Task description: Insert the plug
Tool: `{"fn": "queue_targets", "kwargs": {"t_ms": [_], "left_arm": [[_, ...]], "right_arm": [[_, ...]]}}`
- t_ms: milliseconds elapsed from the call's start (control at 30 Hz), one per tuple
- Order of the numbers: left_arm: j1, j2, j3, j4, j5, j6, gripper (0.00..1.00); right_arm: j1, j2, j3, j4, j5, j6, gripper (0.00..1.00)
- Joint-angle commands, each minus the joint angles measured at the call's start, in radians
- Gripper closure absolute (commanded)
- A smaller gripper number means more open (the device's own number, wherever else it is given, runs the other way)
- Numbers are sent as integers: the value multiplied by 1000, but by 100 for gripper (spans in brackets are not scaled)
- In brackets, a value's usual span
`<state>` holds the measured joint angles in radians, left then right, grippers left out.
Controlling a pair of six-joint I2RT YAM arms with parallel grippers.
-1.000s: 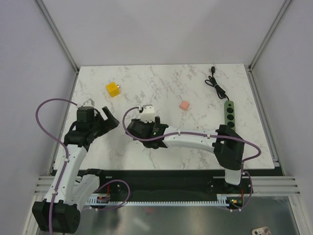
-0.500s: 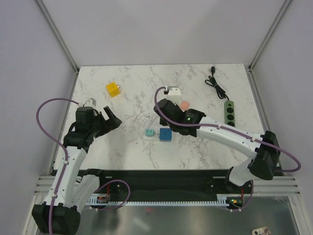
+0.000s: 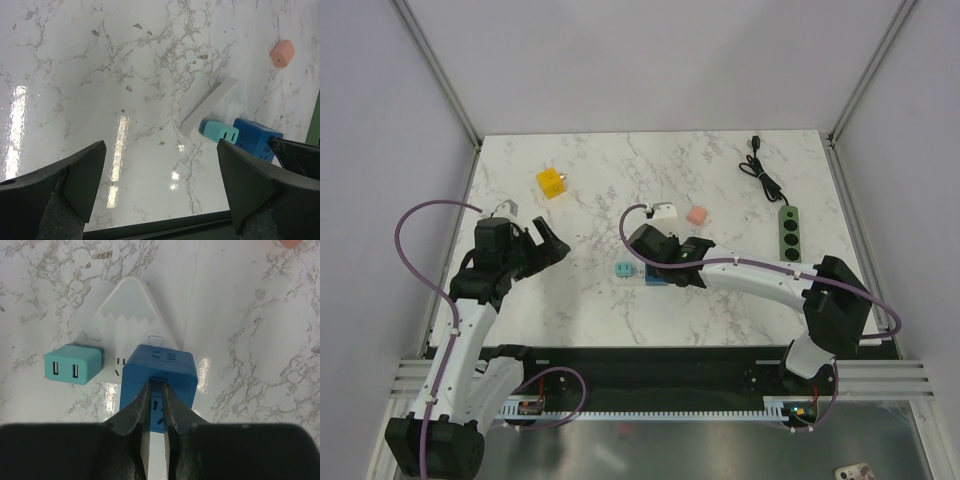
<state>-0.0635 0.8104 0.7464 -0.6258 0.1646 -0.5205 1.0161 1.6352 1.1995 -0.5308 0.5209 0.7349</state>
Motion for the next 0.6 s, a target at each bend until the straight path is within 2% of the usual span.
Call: {"fn": "queue_targets", "kwargs": {"t_ms": [0, 100, 167, 200, 433, 567], "left_arm": [[-2, -10, 8, 34, 16, 40, 0], [-4, -13, 8, 34, 23, 42, 0], [-4, -10, 7, 35, 35, 45, 0], [-4, -8, 7, 37, 38, 47, 0], [-9, -20, 8, 46, 99, 68, 0], [-15, -48, -5, 67, 118, 73, 1]], "right_arm": [[-5, 9, 20, -8, 5, -12, 80], [-10, -35, 55, -41, 21, -28, 79], [-36, -77, 64, -51, 27, -52, 73], [-51, -87, 66, -51, 30, -63, 66], [-249, -75, 90, -52, 11, -111, 43], [-382, -19, 138, -55, 5, -63, 29]]}}
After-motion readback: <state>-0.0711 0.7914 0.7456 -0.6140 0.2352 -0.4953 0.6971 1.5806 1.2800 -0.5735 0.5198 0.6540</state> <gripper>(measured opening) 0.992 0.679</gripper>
